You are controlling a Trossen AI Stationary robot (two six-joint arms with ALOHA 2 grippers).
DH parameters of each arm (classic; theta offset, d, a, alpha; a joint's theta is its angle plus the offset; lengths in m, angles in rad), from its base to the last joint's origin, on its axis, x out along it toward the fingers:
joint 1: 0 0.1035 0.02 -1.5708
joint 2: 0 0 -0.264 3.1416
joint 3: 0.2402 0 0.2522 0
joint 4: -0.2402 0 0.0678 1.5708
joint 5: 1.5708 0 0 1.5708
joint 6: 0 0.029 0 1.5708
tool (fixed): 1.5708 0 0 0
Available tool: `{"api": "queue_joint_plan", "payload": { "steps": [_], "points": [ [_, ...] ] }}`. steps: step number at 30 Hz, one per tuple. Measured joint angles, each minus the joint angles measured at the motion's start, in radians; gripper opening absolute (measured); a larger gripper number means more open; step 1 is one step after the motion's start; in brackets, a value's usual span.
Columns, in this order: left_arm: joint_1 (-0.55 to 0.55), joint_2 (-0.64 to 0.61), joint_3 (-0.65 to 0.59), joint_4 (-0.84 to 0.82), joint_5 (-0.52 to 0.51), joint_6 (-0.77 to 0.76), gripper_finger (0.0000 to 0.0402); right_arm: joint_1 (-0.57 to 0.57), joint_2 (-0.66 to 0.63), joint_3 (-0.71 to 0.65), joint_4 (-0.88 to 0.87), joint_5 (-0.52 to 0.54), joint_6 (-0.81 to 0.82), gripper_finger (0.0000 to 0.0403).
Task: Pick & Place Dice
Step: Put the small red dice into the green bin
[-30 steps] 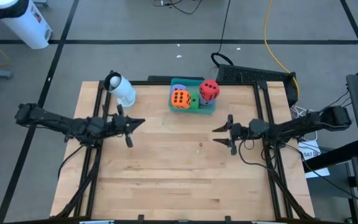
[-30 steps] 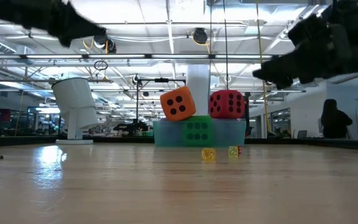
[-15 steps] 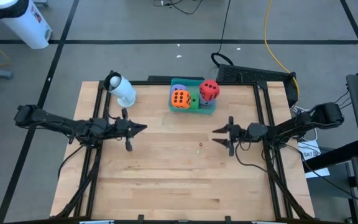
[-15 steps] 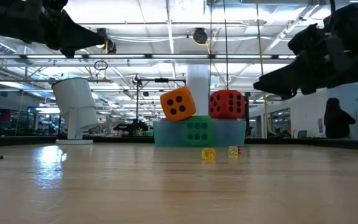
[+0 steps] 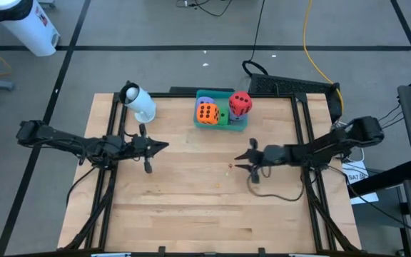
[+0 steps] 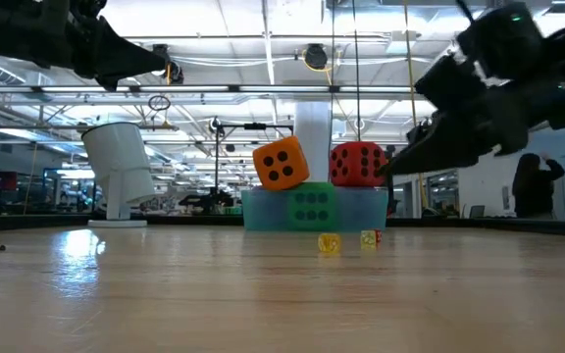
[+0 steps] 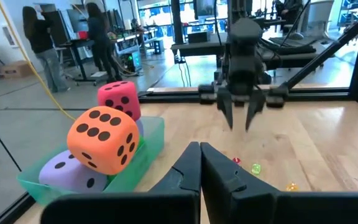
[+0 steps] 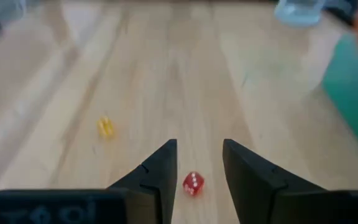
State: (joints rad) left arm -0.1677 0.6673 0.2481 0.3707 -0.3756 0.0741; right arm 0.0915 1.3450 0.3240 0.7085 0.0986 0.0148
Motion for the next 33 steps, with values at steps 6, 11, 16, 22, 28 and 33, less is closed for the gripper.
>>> {"api": "queue_joint_plan", "payload": {
  "steps": [6,11,16,22,28,33],
  "points": [
    [0.000,0.000,0.000,0.000,0.000,-0.006,0.0023,-0.006,0.196,0.099,-0.025,0.032,-0.034,0.0140],
    [0.000,0.000,0.000,0.000,0.000,-0.007,0.0020,-0.035,0.261,0.116,0.006,0.030,-0.012,0.0162],
    [0.000,0.000,0.000,0.000,0.000,-0.007,0.0008,-0.045,0.283,0.117,0.012,0.028,0.035,0.0165],
    [0.000,0.000,0.000,-0.001,0.000,-0.008,0.0007,-0.030,0.342,0.118,0.026,0.029,0.098,0.0158],
    [0.000,0.000,0.000,-0.001,0.000,-0.030,0.0026,-0.033,0.360,0.117,0.027,0.029,0.121,0.0164],
    [0.000,0.000,0.000,-0.002,0.000,-0.027,0.0025,-0.033,0.360,0.117,0.025,0.030,0.098,0.0162]
  ]
}}
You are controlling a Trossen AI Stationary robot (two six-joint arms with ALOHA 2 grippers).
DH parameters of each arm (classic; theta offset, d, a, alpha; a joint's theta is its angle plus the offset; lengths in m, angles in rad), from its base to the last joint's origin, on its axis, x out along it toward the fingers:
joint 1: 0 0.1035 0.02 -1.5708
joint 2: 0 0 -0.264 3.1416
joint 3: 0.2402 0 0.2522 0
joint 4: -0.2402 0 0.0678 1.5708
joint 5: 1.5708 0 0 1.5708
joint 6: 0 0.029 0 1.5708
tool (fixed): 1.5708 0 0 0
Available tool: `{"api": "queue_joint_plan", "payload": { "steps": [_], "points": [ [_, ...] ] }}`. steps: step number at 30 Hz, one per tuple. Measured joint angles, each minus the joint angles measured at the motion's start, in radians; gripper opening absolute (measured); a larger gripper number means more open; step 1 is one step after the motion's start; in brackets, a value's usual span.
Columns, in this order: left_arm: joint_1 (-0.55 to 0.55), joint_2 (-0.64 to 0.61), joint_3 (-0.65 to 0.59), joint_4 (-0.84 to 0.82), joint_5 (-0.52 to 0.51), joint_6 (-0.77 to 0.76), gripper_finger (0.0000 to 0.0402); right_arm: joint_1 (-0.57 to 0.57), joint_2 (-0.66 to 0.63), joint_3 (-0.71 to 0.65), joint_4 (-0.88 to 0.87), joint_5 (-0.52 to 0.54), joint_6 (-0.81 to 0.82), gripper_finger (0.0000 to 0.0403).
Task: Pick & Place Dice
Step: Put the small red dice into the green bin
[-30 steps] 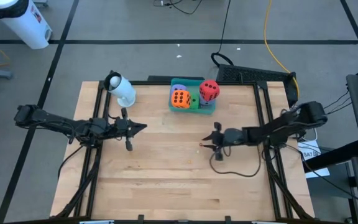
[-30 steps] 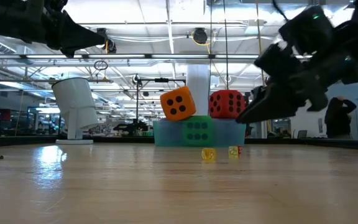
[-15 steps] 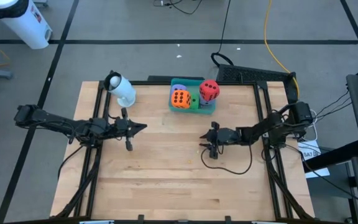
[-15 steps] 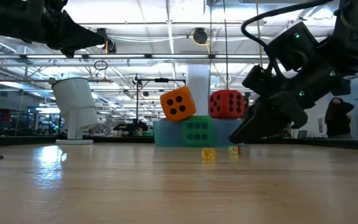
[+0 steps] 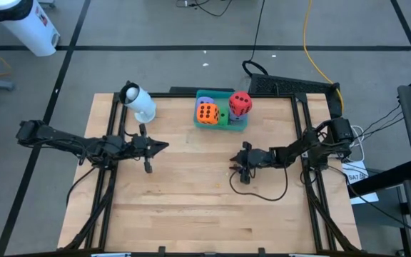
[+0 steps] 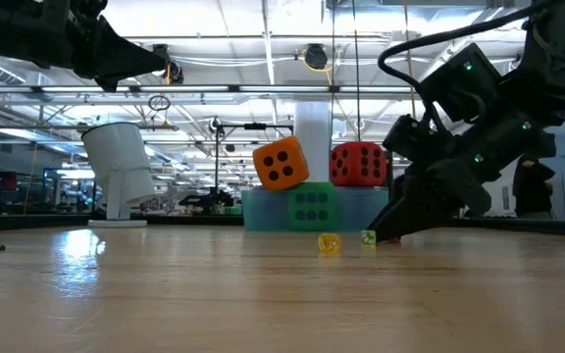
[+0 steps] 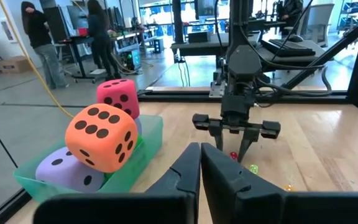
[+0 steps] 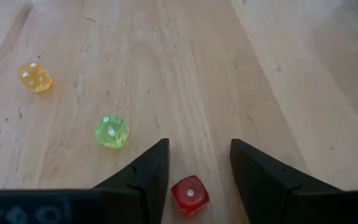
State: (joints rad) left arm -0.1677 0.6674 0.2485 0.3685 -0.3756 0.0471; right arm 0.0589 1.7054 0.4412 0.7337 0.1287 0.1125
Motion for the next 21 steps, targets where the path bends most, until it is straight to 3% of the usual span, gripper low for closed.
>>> {"api": "queue_joint_plan", "payload": {
  "steps": [7,13,18,21],
  "points": [
    [0.000,0.000,0.000,-0.001,0.000,0.000,0.0008,0.000,-0.062,-0.001,0.047,0.008,-0.015,0.0166],
    [0.000,0.000,0.000,-0.008,0.000,0.000,0.0008,0.043,-0.162,-0.031,-0.019,0.006,0.043,0.0182],
    [0.000,0.000,0.000,-0.015,0.001,-0.002,0.0026,0.079,-0.178,-0.085,-0.049,0.129,0.076,0.0185],
    [-0.001,0.000,0.000,-0.015,0.001,0.000,0.0026,0.079,-0.179,-0.105,-0.023,0.134,0.076,0.0185]
  ]
}}
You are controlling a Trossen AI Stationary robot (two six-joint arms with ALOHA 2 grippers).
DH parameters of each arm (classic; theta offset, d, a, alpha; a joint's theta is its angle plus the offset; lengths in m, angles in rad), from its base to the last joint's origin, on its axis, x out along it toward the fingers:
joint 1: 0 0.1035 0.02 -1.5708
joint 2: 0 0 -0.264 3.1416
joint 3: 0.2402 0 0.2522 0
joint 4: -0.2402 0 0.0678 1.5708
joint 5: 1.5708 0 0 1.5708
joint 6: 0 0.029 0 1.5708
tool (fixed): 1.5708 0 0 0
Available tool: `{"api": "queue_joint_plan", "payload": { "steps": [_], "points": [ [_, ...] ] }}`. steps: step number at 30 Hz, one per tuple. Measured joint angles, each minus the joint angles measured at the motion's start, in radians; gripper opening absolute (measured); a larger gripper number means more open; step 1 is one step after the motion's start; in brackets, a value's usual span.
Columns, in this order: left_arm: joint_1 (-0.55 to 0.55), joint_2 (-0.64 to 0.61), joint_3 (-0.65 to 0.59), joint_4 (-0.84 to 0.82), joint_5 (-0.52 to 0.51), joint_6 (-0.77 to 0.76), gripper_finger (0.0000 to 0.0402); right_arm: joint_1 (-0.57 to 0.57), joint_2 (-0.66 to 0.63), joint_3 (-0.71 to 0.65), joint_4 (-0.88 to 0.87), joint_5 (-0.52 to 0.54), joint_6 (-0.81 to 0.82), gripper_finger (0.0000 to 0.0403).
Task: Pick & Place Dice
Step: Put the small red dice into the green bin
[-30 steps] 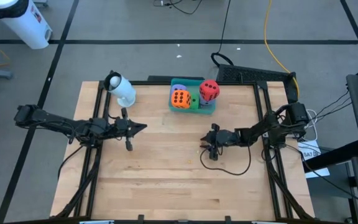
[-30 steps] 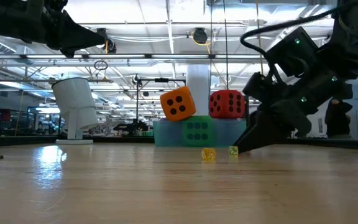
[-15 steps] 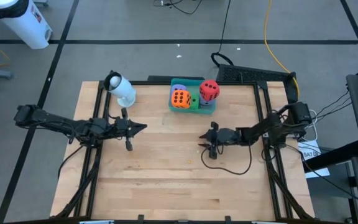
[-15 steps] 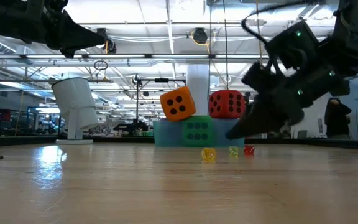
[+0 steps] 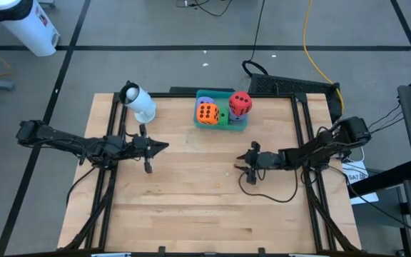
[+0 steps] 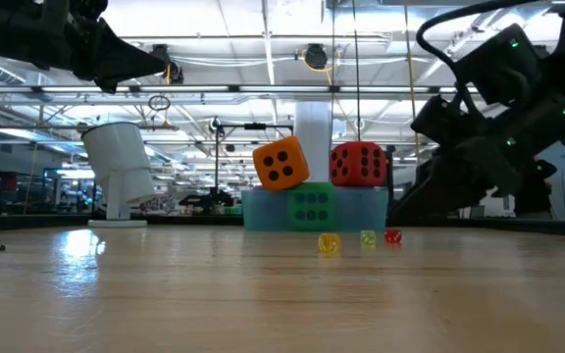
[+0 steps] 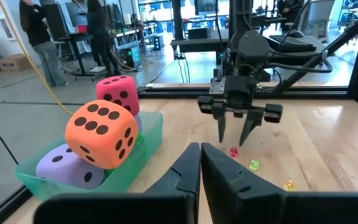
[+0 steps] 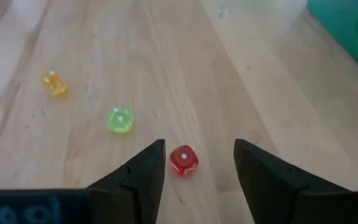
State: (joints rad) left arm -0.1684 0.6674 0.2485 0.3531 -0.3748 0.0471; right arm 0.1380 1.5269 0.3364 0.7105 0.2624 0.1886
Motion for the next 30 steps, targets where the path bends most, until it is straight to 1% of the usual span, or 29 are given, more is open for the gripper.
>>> {"api": "queue_joint_plan", "payload": {
  "steps": [2,6,8,12,14,18,21,22,25,30],
  "points": [
    [0.000,0.000,0.000,0.000,0.000,-0.002,0.0023,-0.003,0.000,-0.003,0.007,-0.006,-0.019,0.0185],
    [0.000,0.000,0.000,0.001,0.001,0.000,0.0013,-0.003,0.010,-0.004,-0.007,-0.068,-0.143,0.0185],
    [0.000,0.000,0.000,0.001,0.001,0.000,0.0008,-0.008,0.014,-0.004,-0.004,-0.084,-0.162,0.0185],
    [0.000,0.000,0.000,0.001,0.001,0.000,0.0004,-0.030,0.014,-0.004,-0.004,-0.086,-0.166,0.0185],
    [0.000,0.000,0.000,0.001,0.001,0.000,0.0008,-0.041,0.015,-0.004,-0.003,-0.109,-0.167,0.0185],
    [0.000,0.000,0.000,0.002,0.001,0.000,0.0024,-0.045,0.015,-0.004,-0.009,-0.113,-0.168,0.0185],
    [0.000,0.000,0.000,0.002,0.001,0.000,0.0027,-0.046,0.015,-0.004,-0.011,-0.197,-0.225,0.0185],
    [0.000,0.000,0.000,0.002,0.001,0.001,0.0026,-0.045,0.015,-0.004,-0.007,-0.213,-0.252,0.0185],
    [0.000,0.000,0.000,0.002,0.000,0.001,0.0021,-0.058,0.015,-0.004,0.011,-0.212,-0.295,0.0182],
    [0.000,0.000,0.000,0.002,0.000,0.001,0.0008,-0.098,0.015,-0.004,0.017,-0.213,-0.241,0.0174]
  ]
}}
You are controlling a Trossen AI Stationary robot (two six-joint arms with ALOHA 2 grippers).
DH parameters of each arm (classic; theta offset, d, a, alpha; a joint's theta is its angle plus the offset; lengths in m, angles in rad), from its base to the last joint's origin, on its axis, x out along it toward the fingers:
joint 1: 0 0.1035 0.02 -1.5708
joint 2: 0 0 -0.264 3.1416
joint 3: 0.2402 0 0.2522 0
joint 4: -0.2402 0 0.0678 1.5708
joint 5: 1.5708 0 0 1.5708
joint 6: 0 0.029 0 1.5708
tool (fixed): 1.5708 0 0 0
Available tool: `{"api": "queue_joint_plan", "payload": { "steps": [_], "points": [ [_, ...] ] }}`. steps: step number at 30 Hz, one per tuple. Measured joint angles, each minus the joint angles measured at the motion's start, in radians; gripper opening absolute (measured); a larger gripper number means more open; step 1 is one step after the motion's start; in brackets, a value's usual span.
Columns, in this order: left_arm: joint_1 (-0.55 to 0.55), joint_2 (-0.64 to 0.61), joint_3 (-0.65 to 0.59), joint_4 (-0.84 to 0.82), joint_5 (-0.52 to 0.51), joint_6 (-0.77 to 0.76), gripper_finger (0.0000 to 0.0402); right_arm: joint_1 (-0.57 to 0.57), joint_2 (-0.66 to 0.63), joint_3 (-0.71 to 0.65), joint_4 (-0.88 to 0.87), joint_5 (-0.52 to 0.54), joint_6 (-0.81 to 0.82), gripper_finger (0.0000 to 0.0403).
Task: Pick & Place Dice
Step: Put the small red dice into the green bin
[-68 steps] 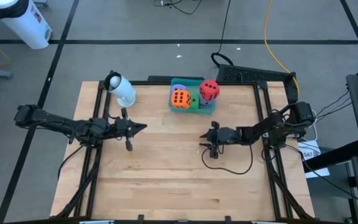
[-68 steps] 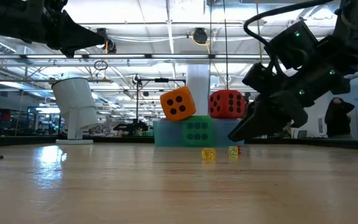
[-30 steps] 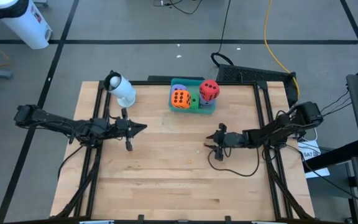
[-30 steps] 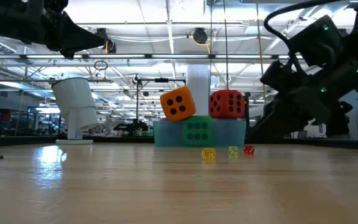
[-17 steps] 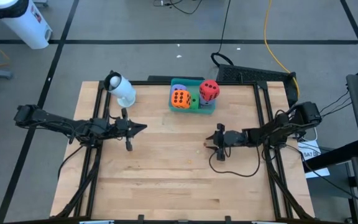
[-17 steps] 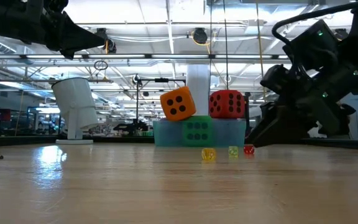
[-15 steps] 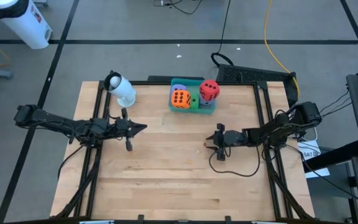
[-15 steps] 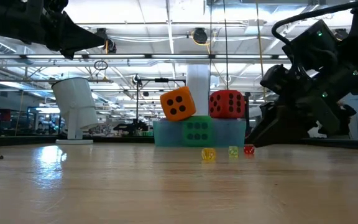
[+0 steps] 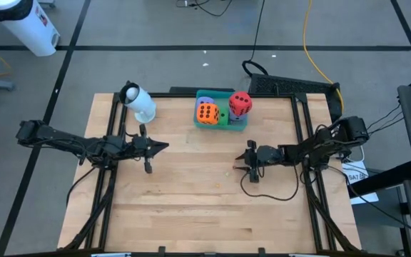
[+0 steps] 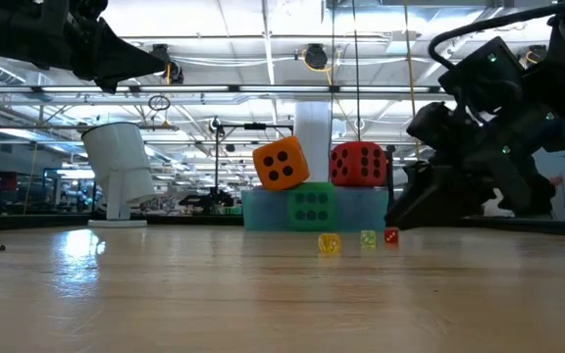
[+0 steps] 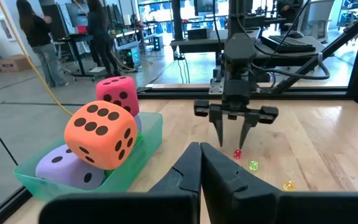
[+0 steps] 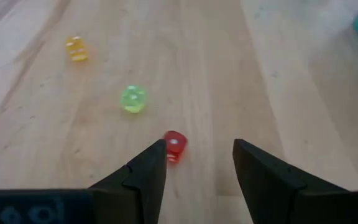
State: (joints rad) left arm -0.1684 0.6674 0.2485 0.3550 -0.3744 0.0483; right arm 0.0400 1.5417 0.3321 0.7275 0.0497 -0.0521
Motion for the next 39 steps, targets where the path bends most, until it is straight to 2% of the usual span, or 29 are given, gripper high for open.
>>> {"api": "queue_joint_plan", "payload": {
  "steps": [7,13,21,27,31,39],
  "points": [
    [0.000,0.000,0.000,0.000,0.000,0.000,0.0012,-0.003,0.000,0.000,-0.002,-0.002,0.073,0.0177],
    [0.000,0.000,0.000,0.000,0.000,-0.002,0.0027,0.005,0.000,0.000,0.015,0.032,0.119,0.0207],
    [0.000,0.000,0.000,0.000,-0.001,-0.001,0.0009,0.074,0.000,0.002,0.211,0.032,0.105,0.0248],
    [0.000,0.000,0.000,0.000,-0.001,-0.009,0.0007,0.080,0.000,0.002,0.173,0.037,0.125,0.0251],
    [0.000,0.000,0.000,0.002,-0.001,-0.020,0.0021,0.080,0.000,0.001,0.125,0.087,0.153,0.0251],
    [0.000,0.000,0.000,0.002,-0.001,-0.001,0.0025,0.078,0.000,0.001,0.112,0.085,0.172,0.0251]
  ]
}}
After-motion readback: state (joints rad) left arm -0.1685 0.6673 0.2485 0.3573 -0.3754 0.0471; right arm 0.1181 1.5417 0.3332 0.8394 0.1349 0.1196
